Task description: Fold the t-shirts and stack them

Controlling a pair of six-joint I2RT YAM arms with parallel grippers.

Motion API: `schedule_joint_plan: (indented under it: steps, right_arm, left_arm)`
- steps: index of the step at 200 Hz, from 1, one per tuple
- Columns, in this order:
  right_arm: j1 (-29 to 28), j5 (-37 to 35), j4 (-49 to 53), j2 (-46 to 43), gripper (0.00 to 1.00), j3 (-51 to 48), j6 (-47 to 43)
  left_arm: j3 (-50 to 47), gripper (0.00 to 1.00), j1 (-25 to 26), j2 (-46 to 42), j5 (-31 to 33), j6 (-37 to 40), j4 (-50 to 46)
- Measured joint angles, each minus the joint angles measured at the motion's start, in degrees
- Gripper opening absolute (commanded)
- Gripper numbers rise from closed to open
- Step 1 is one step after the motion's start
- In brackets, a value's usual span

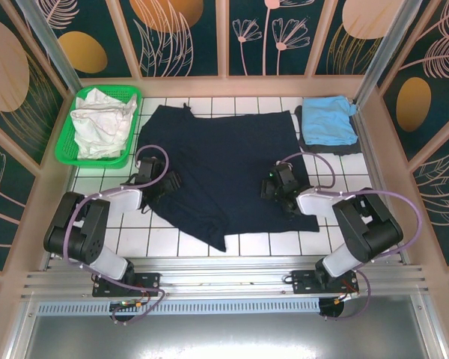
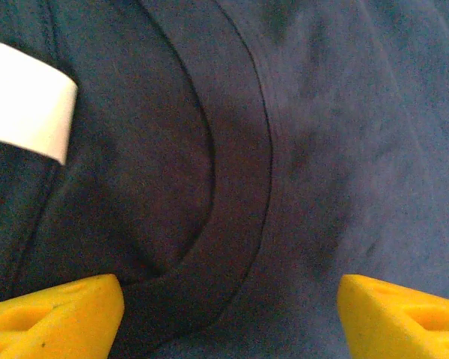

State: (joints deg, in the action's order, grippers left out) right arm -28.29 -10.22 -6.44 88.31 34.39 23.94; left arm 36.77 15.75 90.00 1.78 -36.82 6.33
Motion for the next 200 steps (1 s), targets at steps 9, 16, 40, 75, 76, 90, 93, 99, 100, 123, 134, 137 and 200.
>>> schedule_joint_plan:
  steps: [9, 16, 40, 75, 76, 90, 93, 99, 100, 123, 134, 137, 200]
  right_arm:
    - [1.4, 0.3, -0.8, -0.1, 0.67, -0.4, 0.8]
    - [2.4, 0.7, -1.2, -0.5, 0.67, -0.9, 1.3]
    - [4.8, 1.3, -0.8, -4.2, 0.67, -3.7, 2.4]
    - [4.4, 2.6, 2.0, -11.1, 0.67, -6.2, 2.8]
    - [4.3, 2.6, 2.0, -11.2, 0.67, -6.2, 2.8]
    - [1.8, 1.9, 2.9, -12.9, 0.67, -5.8, 2.4]
    - [0.9, 1.8, 3.1, -13.1, 0.67, -5.6, 2.4]
    - [-1.2, 1.2, 3.5, -13.5, 0.67, -5.2, 1.9]
    - [-1.5, 1.2, 3.5, -13.5, 0.67, -5.1, 1.8]
    - [-11.8, 1.1, 2.4, -13.7, 0.67, -3.2, -1.0]
    - [-16.2, 1.7, 0.7, -13.2, 0.67, -2.2, -2.5]
    - [-17.1, 1.8, 0.4, -13.0, 0.67, -2.0, -2.8]
    - [-20.5, -0.9, -1.3, 1.9, 0.67, 3.0, -5.2]
  left_arm:
    - [0.7, 0.78, -0.5, 0.9, 0.1, 0.0, 0.5]
    - [1.3, 0.79, -0.9, 1.5, 0.3, 0.0, 0.6]
    - [3.6, 0.82, -1.6, 3.6, 1.6, 1.6, 0.3]
    - [9.5, 0.87, -1.6, 8.3, 1.7, 5.9, -1.3]
    - [9.8, 0.87, -1.6, 8.6, 1.7, 6.1, -1.4]
    - [12.9, 0.9, -1.7, 10.7, 1.8, 7.5, -2.7]
    - [13.5, 0.9, -1.7, 11.1, 1.9, 7.6, -3.0]
    - [14.6, 0.91, -1.7, 11.7, 1.9, 8.1, -3.8]
    - [14.7, 0.91, -1.7, 11.7, 2.0, 8.2, -3.9]
    - [15.8, 0.98, -1.9, 10.9, 1.8, 8.8, -5.7]
    - [15.0, 0.98, -1.9, 8.7, 1.7, 8.7, -6.3]
    - [14.6, 0.98, -1.9, 7.9, 1.6, 8.7, -6.3]
    - [-3.2, 0.95, -1.9, -8.1, -2.9, 1.2, -1.8]
